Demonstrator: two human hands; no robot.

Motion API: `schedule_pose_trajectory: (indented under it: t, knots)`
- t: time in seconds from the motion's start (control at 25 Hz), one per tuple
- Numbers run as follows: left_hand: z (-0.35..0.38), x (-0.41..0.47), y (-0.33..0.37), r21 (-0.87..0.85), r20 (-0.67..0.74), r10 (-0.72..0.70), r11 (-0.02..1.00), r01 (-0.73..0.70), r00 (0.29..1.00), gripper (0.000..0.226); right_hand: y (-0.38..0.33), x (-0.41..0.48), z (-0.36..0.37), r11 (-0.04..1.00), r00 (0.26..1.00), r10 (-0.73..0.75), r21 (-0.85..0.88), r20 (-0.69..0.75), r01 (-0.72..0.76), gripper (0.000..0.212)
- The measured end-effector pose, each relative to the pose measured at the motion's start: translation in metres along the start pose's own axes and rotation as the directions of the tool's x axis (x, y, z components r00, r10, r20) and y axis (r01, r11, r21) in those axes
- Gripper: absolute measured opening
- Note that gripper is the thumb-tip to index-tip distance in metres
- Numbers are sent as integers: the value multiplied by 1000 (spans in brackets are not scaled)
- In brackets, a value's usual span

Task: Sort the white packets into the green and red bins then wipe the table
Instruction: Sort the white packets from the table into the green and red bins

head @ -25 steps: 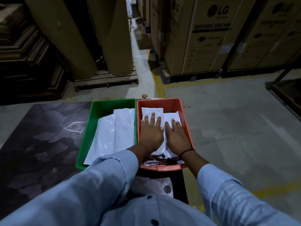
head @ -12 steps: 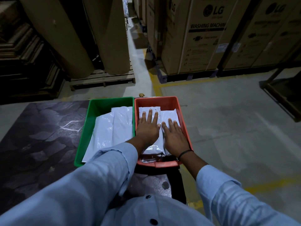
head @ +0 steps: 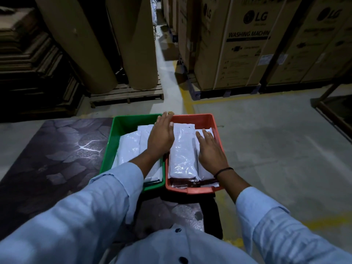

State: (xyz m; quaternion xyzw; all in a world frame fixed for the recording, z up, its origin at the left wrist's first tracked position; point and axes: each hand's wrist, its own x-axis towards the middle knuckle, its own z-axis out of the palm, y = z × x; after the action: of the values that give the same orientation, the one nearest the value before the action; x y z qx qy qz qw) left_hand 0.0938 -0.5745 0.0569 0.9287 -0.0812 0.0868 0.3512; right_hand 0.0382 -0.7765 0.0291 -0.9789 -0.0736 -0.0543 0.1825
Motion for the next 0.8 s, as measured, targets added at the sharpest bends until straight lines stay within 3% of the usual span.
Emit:
schedule_pose_trajectory:
  t: [0.2,0.4,0.8]
  knots:
    - [-29,-13,-14,-32,-79,-61,998,59,995,46,-19,-7,2,995,999,-26,95,-23,29,69]
    - [-37,-44,-23,-25,-49,-111,994,110,993,45,-33,-19,16,991,999,-34,129,-9,35,61]
    - [-53,-120,-65,160,4,-43,986,42,999,47,-88,-69,29,985,987,-161,58,19,160,44]
